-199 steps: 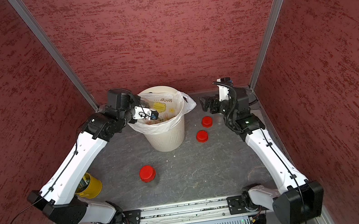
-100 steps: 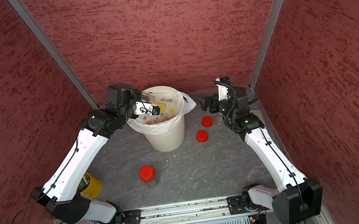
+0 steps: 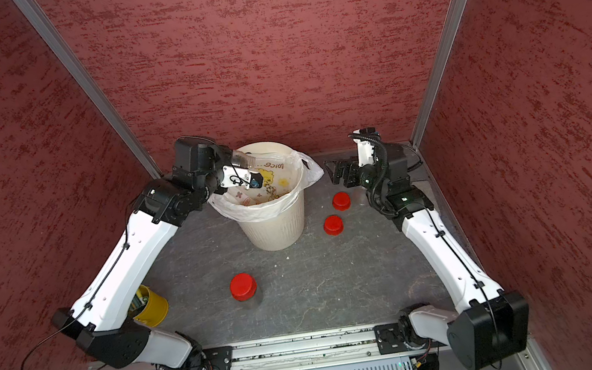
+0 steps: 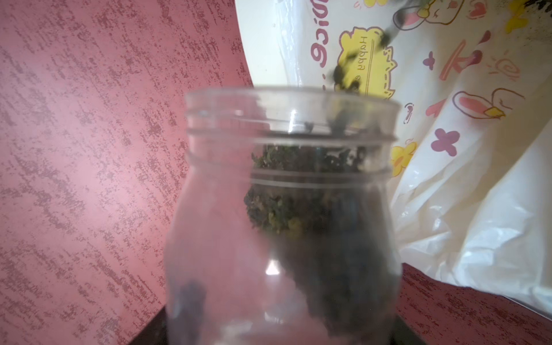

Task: Empty moldy tea leaves from jars
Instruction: Pour the moldy tea leaves from the jar into the trash bin.

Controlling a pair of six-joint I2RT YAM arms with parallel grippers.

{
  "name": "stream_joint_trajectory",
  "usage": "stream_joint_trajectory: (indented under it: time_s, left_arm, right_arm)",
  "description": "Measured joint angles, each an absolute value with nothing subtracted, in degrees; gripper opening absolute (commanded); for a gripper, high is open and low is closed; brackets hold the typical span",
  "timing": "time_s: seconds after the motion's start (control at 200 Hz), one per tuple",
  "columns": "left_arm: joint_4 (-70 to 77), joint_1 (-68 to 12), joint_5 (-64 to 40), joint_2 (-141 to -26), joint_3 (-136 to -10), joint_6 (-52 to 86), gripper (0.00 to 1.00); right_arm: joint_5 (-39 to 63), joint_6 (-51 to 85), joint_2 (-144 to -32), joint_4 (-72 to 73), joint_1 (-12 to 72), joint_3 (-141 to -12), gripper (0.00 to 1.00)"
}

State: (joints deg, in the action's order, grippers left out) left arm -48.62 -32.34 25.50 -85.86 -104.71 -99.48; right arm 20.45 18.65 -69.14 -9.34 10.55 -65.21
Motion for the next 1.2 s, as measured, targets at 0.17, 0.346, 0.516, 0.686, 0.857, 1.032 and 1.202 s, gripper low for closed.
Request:
stream_joint_trajectory:
  time_s: [0.17, 0.346, 0.516, 0.686, 0.857, 1.032, 1.202]
  left_arm:
    - [-49.52, -31.7, 25.47, -85.21, -102.02, -99.48, 0.66]
    - [-49.6, -31.83, 25.36, -86.35, -106.34, -99.7, 0.66]
    - [-48.31, -31.64, 25.39, -84.03, -103.46, -99.61, 0.66]
    - [-48.71, -30.79, 25.36, -83.48, -98.56, -99.72, 0.66]
    - [-49.3, -31.11, 25.32, -85.1, -102.76, -100.38, 0.66]
    - [-48.1, -31.27, 24.47, -84.16, -102.76, -100.62, 0.66]
    - [-48.8, -31.14, 24.43, -84.9, -100.22, -100.73, 0.66]
  right_arm:
    - [20.82, 18.65, -69.14, -8.84, 10.55, -65.21, 0.99]
    - [21.26, 18.72, -69.14, -8.62, 10.55, -65.21, 0.99]
    - [21.52, 19.09, -69.12, -8.21, 10.52, -65.21, 0.99]
    - [21.61, 19.09, -69.12, -8.21, 10.52, -65.21, 0.99]
    - [21.82, 19.18, -69.12, -8.16, 10.52, -65.21, 0.99]
    - [22.31, 19.31, -69.12, -8.16, 10.52, -65.21, 0.99]
    - [22.61, 19.31, -69.12, -8.14, 10.52, -65.21, 0.99]
